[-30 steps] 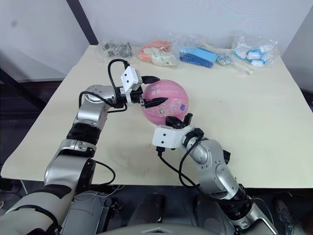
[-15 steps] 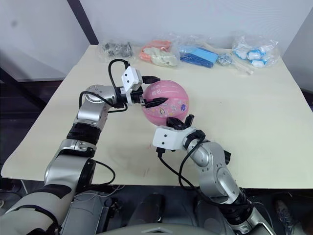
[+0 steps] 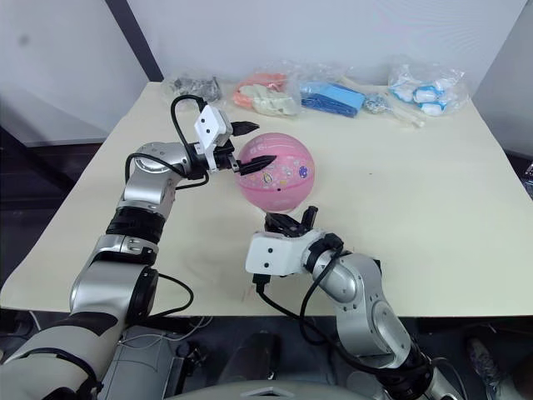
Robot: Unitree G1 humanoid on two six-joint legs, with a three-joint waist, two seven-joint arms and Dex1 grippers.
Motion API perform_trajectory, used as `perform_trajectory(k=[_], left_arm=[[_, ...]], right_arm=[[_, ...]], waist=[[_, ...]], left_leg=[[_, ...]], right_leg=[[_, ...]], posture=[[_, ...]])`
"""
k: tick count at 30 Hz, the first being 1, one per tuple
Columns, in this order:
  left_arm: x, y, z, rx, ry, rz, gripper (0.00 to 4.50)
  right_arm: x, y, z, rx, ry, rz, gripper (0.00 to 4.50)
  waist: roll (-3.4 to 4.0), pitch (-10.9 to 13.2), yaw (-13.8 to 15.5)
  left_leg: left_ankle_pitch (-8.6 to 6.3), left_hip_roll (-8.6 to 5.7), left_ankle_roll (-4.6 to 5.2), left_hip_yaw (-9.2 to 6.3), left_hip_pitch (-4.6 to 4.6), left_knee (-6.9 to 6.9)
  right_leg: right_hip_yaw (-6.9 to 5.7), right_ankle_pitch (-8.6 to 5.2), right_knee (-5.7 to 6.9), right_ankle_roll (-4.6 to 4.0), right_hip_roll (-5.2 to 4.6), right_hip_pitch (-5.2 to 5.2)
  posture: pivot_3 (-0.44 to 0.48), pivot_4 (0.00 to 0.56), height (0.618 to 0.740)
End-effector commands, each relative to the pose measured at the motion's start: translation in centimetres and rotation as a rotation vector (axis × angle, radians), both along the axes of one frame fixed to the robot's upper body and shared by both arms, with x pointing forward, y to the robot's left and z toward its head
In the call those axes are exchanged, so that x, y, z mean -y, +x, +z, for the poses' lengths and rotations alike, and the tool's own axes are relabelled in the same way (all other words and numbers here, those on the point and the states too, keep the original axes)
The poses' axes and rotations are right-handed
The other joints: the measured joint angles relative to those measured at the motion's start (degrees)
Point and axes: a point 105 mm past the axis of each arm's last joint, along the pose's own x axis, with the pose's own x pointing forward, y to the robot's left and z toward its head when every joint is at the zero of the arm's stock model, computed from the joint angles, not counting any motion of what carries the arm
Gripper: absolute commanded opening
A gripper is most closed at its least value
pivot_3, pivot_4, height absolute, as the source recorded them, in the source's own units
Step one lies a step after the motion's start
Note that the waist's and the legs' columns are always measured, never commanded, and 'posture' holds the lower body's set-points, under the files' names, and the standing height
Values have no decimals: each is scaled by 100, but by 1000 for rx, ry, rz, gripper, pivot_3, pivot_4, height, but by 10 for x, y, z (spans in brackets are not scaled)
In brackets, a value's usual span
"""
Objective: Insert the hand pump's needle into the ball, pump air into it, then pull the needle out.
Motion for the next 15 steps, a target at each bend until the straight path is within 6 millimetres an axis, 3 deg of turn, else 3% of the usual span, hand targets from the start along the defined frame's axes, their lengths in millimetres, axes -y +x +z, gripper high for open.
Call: perform_trajectory(k=[1,6,15], left_arm=[[-13,-1,-41,-137,68,59,4500],[-12,-9,-31,-139,2,6,4500],[-19,-37,-4,-158,-117,-116,4500]], right_arm=[[14,3,20,33,87,-49,364],[41,0,33,-58,254,-102,364],[73,-1,28,-131,298,-178,364]], waist=[[0,-1,-4],[1,-1,-9],[3,8,-51]], left_leg=[[0,0,0,0,0,0],[0,0,0,-2,-2,-1],[0,3,0,1,-17,-3]], right_leg=[[0,0,0,0,0,0],[0,3,0,-5,0,0],[2,5,0,-9,0,-19]], posture=[[0,150,740],[0,150,740],[0,150,740]])
